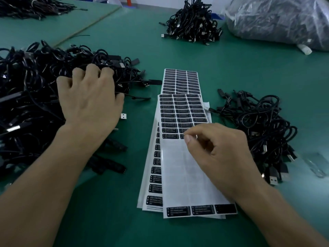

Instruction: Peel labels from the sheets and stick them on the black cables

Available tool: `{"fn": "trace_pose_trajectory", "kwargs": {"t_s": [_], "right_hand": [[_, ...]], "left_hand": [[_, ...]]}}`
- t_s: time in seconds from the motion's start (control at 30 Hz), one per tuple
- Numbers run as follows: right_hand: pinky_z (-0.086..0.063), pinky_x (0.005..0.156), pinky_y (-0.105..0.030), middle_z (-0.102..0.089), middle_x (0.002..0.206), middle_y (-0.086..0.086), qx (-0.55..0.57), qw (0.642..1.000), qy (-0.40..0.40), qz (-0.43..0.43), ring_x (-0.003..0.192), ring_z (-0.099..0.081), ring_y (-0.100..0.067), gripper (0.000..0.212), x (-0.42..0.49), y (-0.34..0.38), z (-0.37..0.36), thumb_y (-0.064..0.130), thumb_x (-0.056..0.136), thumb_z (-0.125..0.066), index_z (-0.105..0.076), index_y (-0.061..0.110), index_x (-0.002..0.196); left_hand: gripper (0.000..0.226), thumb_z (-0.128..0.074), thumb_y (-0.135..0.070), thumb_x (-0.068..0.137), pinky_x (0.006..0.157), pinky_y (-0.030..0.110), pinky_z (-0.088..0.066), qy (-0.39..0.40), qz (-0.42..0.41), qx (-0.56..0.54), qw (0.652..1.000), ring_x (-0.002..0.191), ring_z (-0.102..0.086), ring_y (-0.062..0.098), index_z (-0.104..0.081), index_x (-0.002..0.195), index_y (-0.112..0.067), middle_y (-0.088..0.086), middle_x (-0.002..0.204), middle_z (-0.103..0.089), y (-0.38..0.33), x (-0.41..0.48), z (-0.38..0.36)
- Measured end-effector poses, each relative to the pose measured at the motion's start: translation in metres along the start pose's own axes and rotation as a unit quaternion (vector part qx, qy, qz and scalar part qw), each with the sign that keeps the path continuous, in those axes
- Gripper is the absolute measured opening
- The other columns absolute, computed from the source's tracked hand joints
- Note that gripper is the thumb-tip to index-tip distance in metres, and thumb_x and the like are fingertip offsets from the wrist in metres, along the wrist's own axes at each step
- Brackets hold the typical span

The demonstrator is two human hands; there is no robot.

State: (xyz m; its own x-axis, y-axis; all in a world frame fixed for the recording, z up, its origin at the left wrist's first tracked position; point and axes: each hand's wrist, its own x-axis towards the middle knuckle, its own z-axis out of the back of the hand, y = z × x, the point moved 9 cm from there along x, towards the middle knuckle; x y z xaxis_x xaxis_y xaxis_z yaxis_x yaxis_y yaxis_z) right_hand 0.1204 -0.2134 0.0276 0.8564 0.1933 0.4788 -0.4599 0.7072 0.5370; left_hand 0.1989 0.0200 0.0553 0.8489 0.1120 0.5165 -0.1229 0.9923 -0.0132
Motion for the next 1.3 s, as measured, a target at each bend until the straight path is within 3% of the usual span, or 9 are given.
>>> {"fn": "trace_pose_trajectory", "kwargs": {"t_s": [0.33, 0.43, 0.67, 0.8, 0.9, 1.03, 1.13, 1.23, 1.3], "right_hand": [[-0.045, 0.062, -0.024, -0.058, 0.067, 0.019, 0.020, 0.998, 0.043, -0.028, 0.070, -0.057, -0.007, 0.010, -0.003, -0.009, -0.010, 0.029, 0.095, -0.062, -0.072, 0.028, 0.092], [-0.046, 0.061, -0.024, -0.059, 0.068, 0.018, 0.019, 0.998, 0.044, -0.030, 0.070, -0.057, -0.007, 0.009, -0.002, -0.010, -0.010, 0.027, 0.095, -0.064, -0.072, 0.028, 0.091], [-0.046, 0.060, -0.020, -0.060, 0.070, 0.022, 0.025, 0.998, 0.040, -0.029, 0.071, -0.059, -0.004, 0.012, 0.000, -0.008, -0.010, 0.029, 0.093, -0.061, -0.073, 0.027, 0.092], [-0.044, 0.059, -0.013, -0.056, 0.068, 0.023, 0.010, 0.999, 0.020, -0.027, 0.068, -0.057, 0.000, 0.016, 0.001, -0.007, -0.007, 0.030, 0.092, -0.061, -0.072, 0.025, 0.102], [-0.041, 0.061, -0.011, -0.059, 0.068, 0.013, 0.050, 0.997, -0.009, -0.059, 0.068, -0.058, -0.002, 0.019, 0.000, -0.013, -0.003, 0.044, 0.090, -0.063, -0.062, 0.030, 0.104], [-0.044, 0.060, -0.012, -0.064, 0.082, 0.013, 0.146, 0.983, -0.054, -0.099, 0.071, -0.061, -0.007, 0.038, 0.000, -0.017, 0.005, 0.060, 0.082, -0.063, -0.051, 0.034, 0.107], [-0.049, 0.063, -0.015, -0.067, 0.084, 0.010, 0.224, 0.963, -0.098, -0.112, 0.073, -0.065, -0.009, 0.043, 0.000, -0.019, 0.011, 0.048, 0.088, -0.065, -0.054, 0.034, 0.127], [-0.053, 0.068, -0.018, -0.071, 0.086, 0.012, 0.254, 0.952, -0.132, -0.105, 0.076, -0.067, -0.008, 0.016, 0.001, -0.022, 0.018, 0.027, 0.093, -0.068, -0.064, 0.038, 0.104], [-0.054, 0.069, -0.018, -0.072, 0.086, 0.013, 0.258, 0.952, -0.134, -0.100, 0.076, -0.067, -0.007, 0.021, 0.002, -0.022, 0.020, 0.016, 0.092, -0.070, -0.067, 0.036, 0.097]], "left_hand": [[0.041, -0.075, -0.051, 0.083, 0.095, 0.053, -0.034, 0.035, -0.010, -0.007, 0.999, 0.112, -0.047, 0.040, -0.068, 0.116, -0.029, 0.011, 0.117, -0.054, 0.002, 0.002, -0.005], [0.022, -0.078, -0.041, 0.083, 0.093, 0.053, -0.034, 0.034, -0.029, -0.015, 0.999, 0.111, -0.045, 0.040, -0.073, 0.102, -0.030, 0.009, 0.114, -0.052, -0.003, 0.000, -0.002], [0.021, -0.058, -0.037, 0.100, 0.090, 0.045, -0.029, -0.130, -0.079, -0.147, 0.977, 0.100, -0.053, 0.034, -0.071, 0.101, -0.021, 0.005, 0.102, -0.064, -0.015, -0.006, 0.036], [0.025, -0.055, -0.023, 0.106, 0.070, 0.051, -0.048, -0.189, -0.242, -0.254, 0.917, 0.072, -0.059, 0.032, -0.071, 0.099, -0.007, 0.012, 0.079, -0.066, -0.058, -0.026, 0.062], [0.013, -0.060, -0.013, 0.101, 0.045, 0.044, -0.048, -0.140, -0.342, -0.273, 0.889, 0.062, -0.052, 0.023, -0.072, 0.100, -0.008, 0.008, 0.072, -0.059, -0.087, -0.044, 0.062], [0.022, -0.054, -0.031, 0.101, 0.047, 0.039, -0.049, -0.057, -0.326, -0.275, 0.903, 0.064, -0.053, 0.013, -0.072, 0.094, -0.020, -0.008, 0.074, -0.064, -0.089, -0.043, 0.051], [0.028, -0.052, -0.037, 0.098, 0.050, 0.040, -0.051, -0.034, -0.300, -0.291, 0.908, 0.061, -0.061, 0.016, -0.070, 0.082, -0.023, -0.008, 0.068, -0.065, -0.084, -0.038, 0.049], [0.031, -0.052, -0.039, 0.097, 0.050, 0.038, -0.050, -0.022, -0.286, -0.308, 0.907, 0.056, -0.056, 0.014, -0.068, 0.076, -0.024, -0.009, 0.062, -0.060, -0.081, -0.036, 0.048], [0.033, -0.049, -0.044, 0.096, 0.052, 0.038, -0.050, -0.007, -0.276, -0.310, 0.910, 0.058, -0.053, 0.013, -0.066, 0.075, -0.025, -0.011, 0.062, -0.059, -0.080, -0.035, 0.044]]}}
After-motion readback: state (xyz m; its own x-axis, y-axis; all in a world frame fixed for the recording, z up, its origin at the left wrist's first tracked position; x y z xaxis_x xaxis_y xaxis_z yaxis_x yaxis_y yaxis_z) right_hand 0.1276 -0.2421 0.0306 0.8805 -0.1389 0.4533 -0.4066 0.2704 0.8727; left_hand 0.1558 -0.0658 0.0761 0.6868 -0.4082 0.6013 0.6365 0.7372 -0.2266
